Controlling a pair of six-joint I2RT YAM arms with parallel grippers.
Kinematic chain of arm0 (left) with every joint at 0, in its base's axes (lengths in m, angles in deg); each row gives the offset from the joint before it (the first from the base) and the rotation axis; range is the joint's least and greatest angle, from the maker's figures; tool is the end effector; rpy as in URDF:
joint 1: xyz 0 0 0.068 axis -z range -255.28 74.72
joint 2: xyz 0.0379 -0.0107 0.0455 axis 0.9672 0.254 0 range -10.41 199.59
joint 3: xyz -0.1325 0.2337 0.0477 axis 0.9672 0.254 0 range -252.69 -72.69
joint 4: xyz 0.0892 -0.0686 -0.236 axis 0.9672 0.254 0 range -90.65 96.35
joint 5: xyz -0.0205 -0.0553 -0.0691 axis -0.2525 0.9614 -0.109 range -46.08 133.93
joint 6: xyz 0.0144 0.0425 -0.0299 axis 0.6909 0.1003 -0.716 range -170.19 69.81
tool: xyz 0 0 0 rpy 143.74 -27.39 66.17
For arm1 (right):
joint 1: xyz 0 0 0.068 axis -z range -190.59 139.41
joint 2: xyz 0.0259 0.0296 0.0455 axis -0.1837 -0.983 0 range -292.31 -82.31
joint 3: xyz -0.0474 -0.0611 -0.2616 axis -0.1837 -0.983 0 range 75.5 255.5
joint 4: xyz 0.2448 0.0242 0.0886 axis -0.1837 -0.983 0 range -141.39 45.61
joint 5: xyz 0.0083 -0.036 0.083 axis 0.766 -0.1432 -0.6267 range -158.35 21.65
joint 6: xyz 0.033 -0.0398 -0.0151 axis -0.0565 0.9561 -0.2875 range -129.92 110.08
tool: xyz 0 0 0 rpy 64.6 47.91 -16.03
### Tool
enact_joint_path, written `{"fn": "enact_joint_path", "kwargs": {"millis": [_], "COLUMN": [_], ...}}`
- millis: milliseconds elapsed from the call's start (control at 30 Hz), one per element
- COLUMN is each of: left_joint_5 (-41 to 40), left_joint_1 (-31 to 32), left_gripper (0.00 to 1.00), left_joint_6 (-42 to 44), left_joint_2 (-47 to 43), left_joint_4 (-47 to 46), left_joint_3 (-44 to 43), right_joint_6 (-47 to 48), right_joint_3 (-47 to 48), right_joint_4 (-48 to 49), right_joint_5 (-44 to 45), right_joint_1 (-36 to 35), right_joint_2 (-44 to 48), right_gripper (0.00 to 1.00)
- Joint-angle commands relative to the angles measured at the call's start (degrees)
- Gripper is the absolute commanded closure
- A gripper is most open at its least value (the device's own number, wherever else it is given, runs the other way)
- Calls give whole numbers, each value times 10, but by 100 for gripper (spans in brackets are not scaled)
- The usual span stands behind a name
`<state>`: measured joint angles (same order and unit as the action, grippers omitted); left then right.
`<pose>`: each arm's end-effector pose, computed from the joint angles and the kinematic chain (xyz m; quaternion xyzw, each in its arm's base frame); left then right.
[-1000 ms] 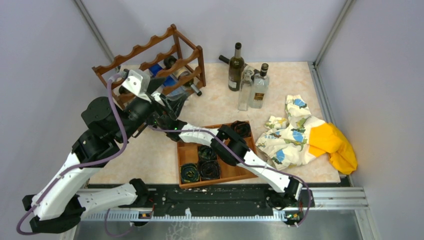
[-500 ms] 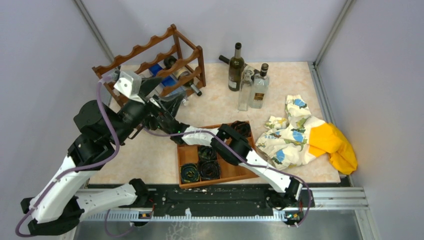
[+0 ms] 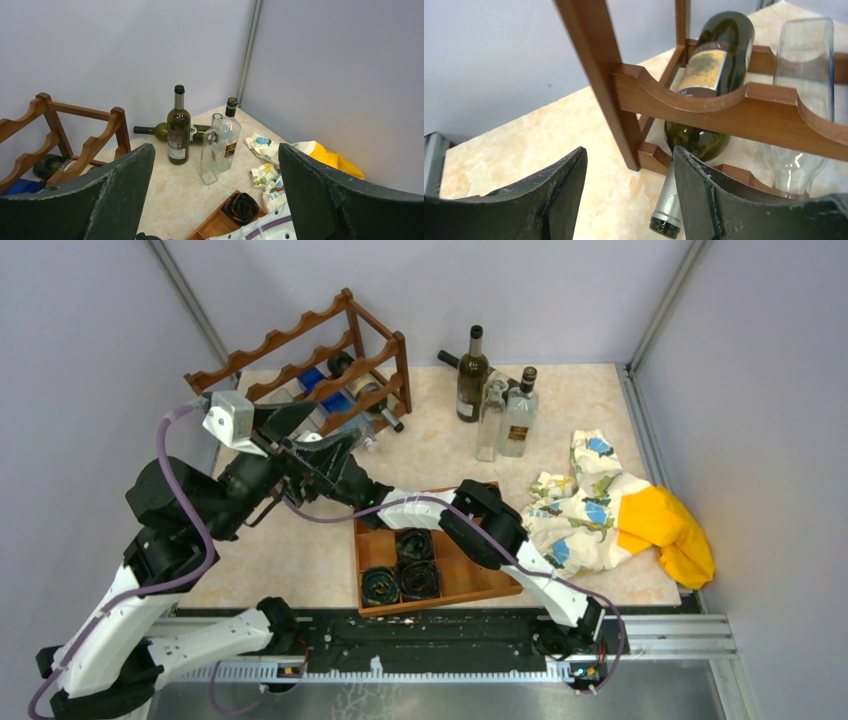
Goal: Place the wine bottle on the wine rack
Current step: Place the wine bottle in the wine rack.
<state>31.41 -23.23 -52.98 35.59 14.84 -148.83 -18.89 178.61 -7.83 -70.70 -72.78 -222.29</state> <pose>0.0821 -0.0925 0.5058 0.1748 0.5882 -0.3032 0.7291 0.2617 0.4993 0.1836 -0.3305 0.6273 0.4220 0.5649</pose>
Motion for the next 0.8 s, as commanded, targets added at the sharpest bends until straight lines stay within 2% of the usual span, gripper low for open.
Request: {"fn": "enact_joint_path", "kwargs": {"millis": [0,67,233,300,467,600,767], "left_joint_5": [6,3,-5,-6,-5,-4,-1], "left_joint_1": [3,3,3,3,3,3,3], "left_gripper": [1,1,1,1,1,1,1], "left_joint_6": [-24,-27,-29,-28,-21,-15,-10], "left_joint_2": [-21,-33,-50,-54,-57,-55,-53], "left_joint_4": [-11,-12,-6,-3,5,9,12], "left_joint_3": [10,19,27,28,26,22,20], "right_joint_6": [38,32,19,20,9,-21,-25], "right_joint_3": [-36,-43,-65,-68,-81,-76,-57], "right_joint_4": [26,-13,-78,-103,-154,-188,-205], "right_joint_5": [-75,-106,-173,-178,-172,-89,-50], "right_joint_1": [-1,2,6,6,8,7,7], "right_joint_2": [84,94,103,104,99,90,76], "right_gripper": [38,45,76,84,89,93,93]}}
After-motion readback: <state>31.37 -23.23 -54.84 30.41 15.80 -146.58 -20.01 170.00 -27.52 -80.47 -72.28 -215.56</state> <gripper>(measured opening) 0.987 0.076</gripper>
